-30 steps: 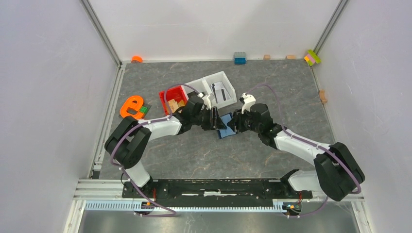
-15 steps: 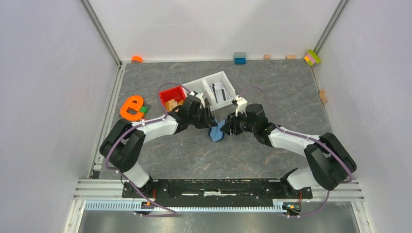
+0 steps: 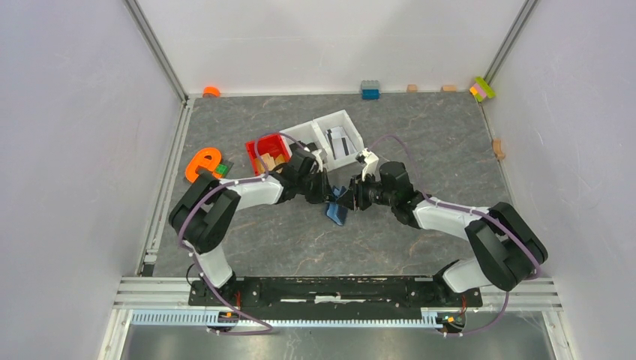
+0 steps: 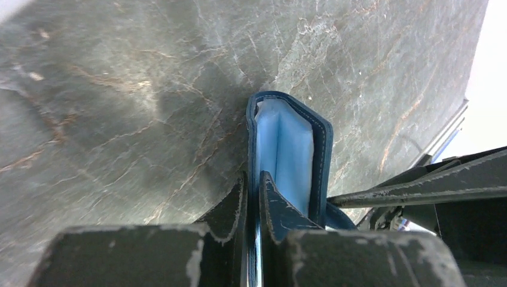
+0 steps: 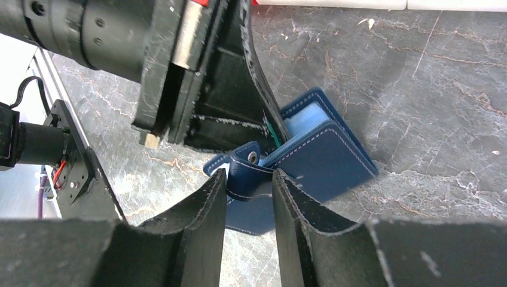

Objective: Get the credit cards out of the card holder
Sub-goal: Close the card holder at the center of the board.

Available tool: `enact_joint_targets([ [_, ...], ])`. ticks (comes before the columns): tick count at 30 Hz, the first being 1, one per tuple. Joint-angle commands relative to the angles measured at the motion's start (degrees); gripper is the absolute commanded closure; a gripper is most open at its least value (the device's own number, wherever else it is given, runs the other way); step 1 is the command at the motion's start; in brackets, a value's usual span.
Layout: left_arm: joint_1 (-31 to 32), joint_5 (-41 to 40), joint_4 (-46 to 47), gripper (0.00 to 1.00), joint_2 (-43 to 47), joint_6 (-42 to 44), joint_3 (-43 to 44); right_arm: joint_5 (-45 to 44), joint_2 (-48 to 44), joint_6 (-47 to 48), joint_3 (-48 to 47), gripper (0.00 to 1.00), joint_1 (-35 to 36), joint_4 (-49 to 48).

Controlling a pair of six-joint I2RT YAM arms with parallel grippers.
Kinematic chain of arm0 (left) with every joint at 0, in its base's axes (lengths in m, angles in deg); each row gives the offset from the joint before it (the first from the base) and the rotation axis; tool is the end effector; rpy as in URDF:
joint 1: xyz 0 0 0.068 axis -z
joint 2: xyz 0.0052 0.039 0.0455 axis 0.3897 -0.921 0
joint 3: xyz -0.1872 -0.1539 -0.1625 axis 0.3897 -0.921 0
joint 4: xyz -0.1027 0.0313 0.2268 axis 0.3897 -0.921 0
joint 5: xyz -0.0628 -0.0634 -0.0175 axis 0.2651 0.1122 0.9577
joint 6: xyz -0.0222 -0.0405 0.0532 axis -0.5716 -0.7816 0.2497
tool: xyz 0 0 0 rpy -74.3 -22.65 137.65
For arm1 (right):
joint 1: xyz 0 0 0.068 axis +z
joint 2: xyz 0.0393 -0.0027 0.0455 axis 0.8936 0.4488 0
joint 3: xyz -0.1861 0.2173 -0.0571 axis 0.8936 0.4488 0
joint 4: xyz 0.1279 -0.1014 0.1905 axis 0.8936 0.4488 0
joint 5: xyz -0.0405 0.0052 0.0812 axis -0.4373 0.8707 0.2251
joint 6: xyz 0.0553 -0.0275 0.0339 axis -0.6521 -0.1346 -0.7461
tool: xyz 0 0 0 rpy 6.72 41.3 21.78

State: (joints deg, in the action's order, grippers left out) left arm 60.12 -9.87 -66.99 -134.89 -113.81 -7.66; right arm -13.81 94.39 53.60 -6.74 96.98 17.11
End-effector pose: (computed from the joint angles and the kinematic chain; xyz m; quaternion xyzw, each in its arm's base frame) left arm 0.2756 -0.2337 0.1702 0.0520 0.9148 -0.3524 0.1904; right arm 0.2290 0.1830 0.1961 -0.1853 0.8214 0.4134 0.3465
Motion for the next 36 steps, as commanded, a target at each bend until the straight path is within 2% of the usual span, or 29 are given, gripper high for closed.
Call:
enact_joint_targets([
  [1,0.3,9.2,5.9,0.93,-2.8,-2.5,1.5,-2.0,-1.9,0.3,0.2,0.63,0.2,-0.8],
  [3,0.3,11.2,7.2,0.93,-4.4,-3.7,1.7,-2.2,-1.8,0.3,0.1,0.65,0.2,-0.6],
  [5,0.3,10.8,6.2,0.84,-5.8,-3.6,2.5,-3.0,-1.4,0.7,-0.4,0.66,0.2,0.8],
  [7,0.3,8.1,2.9,0.7,-5.9,-2.2,3.6,-3.9,-0.6,1.4,-1.4,0.66,0.2,2.8],
  [12,0.3,-1.4,-4.0,0.56,-0.6,1.7,3.6,-5.2,1.1,2.4,-3.0,0.62,0.2,5.8],
  [19,0.3,-11.7,-11.0,0.53,8.5,5.0,2.8,-6.6,3.4,2.9,-3.6,0.58,0.2,6.2],
  [27,0.3,-13.9,-7.1,0.53,16.3,5.1,-1.8,-5.3,8.3,1.6,-3.8,0.34,0.7,3.6],
  [30,0.3,-14.7,-6.4,0.52,18.3,5.2,-2.7,-2.9,9.9,0.5,-4.0,0.31,0.9,2.2],
  [36,0.3,-19.5,-5.3,0.5,25.8,6.1,-5.7,-7.4,0.9,2.8,-1.6,0.31,0.9,2.3],
])
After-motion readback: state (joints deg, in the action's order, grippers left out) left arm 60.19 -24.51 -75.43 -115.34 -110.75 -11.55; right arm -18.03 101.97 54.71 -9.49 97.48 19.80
